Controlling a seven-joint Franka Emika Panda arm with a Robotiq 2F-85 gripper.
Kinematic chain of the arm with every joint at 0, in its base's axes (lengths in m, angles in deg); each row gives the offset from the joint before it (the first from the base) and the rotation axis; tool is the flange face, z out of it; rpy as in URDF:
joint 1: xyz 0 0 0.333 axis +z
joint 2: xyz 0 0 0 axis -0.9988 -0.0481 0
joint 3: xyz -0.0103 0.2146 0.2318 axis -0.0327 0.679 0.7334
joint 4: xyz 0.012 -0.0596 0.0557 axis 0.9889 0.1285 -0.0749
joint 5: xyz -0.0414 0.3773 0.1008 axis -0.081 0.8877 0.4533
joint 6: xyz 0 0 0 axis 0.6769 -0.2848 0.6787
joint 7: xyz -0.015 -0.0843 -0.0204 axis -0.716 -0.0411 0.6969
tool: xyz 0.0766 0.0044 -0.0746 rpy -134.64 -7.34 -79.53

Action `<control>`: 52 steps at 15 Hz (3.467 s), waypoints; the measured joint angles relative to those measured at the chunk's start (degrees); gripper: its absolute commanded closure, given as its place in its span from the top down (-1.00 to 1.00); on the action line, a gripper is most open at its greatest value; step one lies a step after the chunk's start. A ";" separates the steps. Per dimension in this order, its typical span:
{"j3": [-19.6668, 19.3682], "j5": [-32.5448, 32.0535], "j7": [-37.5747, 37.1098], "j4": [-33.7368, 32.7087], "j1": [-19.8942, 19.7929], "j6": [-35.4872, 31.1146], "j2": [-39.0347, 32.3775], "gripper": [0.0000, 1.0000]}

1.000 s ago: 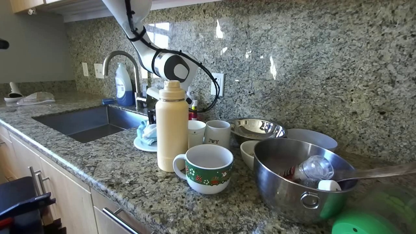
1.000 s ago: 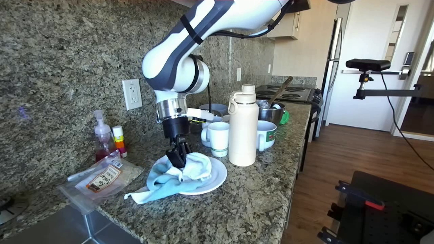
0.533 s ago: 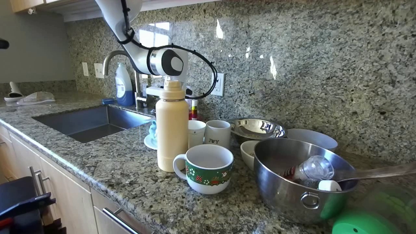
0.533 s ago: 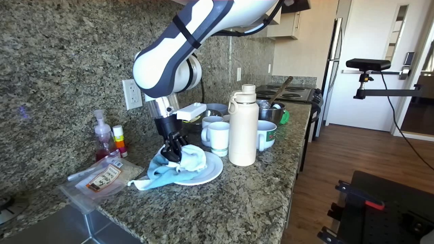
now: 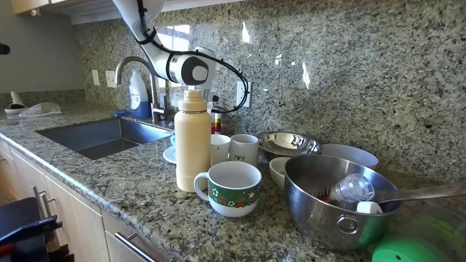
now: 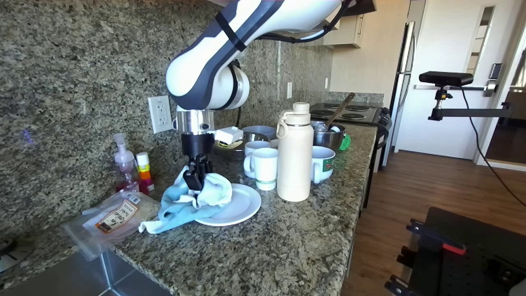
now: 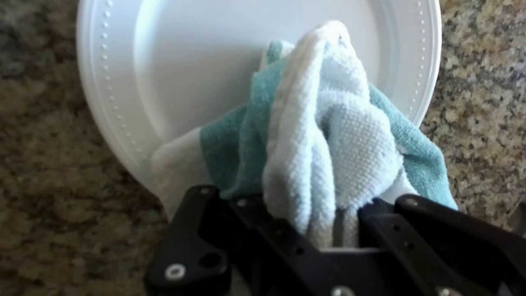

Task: Use the towel to wipe the plate

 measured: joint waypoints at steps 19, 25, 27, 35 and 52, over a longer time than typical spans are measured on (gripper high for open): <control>7.99 15.42 8.96 23.73 -9.33 -22.74 22.71 -0.97; 6.85 20.74 8.96 23.38 -10.15 -28.76 22.94 -0.97; 6.49 23.76 8.97 23.36 -11.89 -30.86 24.25 -0.97; -2.49 22.93 3.64 24.26 -16.98 -33.93 33.54 -0.97; -21.14 -23.13 -46.52 36.36 -17.11 -32.12 44.96 -0.97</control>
